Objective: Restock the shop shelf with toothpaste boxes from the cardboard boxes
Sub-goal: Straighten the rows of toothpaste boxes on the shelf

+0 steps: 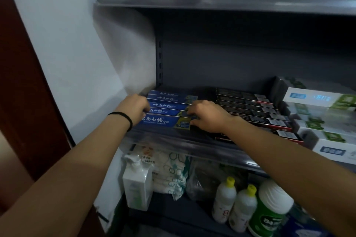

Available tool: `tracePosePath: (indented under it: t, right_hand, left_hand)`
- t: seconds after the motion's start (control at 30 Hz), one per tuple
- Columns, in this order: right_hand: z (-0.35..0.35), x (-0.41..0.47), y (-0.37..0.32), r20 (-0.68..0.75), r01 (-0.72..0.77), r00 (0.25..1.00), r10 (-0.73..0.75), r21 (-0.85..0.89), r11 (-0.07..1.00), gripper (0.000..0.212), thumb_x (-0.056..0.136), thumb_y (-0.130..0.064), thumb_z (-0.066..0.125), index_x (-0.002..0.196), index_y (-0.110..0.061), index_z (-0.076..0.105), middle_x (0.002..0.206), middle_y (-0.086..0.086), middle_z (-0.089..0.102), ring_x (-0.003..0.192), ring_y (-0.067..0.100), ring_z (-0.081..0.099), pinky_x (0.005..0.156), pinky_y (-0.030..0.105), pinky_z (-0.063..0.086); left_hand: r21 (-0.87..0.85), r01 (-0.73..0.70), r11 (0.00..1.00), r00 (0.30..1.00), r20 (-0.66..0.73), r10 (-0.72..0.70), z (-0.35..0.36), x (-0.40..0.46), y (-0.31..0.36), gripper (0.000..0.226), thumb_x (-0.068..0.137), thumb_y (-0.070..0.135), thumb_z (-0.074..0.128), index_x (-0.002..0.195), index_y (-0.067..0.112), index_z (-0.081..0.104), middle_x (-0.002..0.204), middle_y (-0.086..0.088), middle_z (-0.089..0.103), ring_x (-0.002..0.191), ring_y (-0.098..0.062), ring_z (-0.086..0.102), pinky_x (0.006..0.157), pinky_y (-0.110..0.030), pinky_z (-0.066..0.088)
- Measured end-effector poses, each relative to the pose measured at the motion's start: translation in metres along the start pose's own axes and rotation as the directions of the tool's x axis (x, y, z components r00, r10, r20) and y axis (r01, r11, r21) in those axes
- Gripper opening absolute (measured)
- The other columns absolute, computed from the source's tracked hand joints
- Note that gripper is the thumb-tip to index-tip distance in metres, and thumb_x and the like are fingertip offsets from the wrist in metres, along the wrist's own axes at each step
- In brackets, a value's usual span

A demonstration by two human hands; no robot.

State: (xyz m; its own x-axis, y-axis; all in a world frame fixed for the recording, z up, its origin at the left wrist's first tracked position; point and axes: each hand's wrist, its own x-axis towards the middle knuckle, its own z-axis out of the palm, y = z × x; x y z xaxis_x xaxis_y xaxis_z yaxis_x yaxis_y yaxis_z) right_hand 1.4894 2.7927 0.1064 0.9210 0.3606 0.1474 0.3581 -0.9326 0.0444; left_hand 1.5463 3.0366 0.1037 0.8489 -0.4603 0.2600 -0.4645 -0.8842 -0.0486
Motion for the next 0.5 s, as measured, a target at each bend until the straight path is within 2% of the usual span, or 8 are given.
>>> tracePosePath:
  t: [0.17,0.3,0.5]
  right_hand:
    - [-0.001,-0.001,0.003,-0.048,-0.001,0.999,0.001,0.01,1.0,0.023,0.089,-0.029,0.065,0.105,-0.012,0.068,0.107,0.004,0.058,0.098,0.025,0.056,0.082,0.04,0.05]
    - [0.002,-0.002,0.006,-0.072,0.006,0.997,-0.003,0.029,1.0,0.018,0.088,-0.027,0.065,0.096,-0.012,0.069,0.101,0.005,0.061,0.093,0.026,0.058,0.078,0.041,0.05]
    - [0.001,-0.002,0.008,-0.07,0.002,0.998,0.002,0.046,0.999,0.015,0.087,-0.025,0.065,0.091,-0.012,0.07,0.096,0.006,0.062,0.089,0.026,0.059,0.076,0.039,0.051]
  left_hand:
    - [-0.069,-0.039,0.997,0.999,-0.033,0.036,0.001,0.004,0.005,0.018,0.087,0.008,0.063,0.101,0.011,0.074,0.102,-0.005,0.071,0.098,-0.021,0.063,0.09,-0.032,0.049]
    - [-0.081,-0.056,0.995,0.998,-0.003,0.056,-0.003,0.005,0.003,0.022,0.087,0.008,0.063,0.107,0.012,0.072,0.107,-0.004,0.07,0.102,-0.02,0.062,0.091,-0.029,0.047]
    - [-0.031,0.012,0.999,1.0,0.025,-0.011,-0.002,0.005,-0.008,0.022,0.086,0.013,0.066,0.107,0.01,0.071,0.108,-0.007,0.069,0.103,-0.023,0.061,0.093,-0.032,0.046]
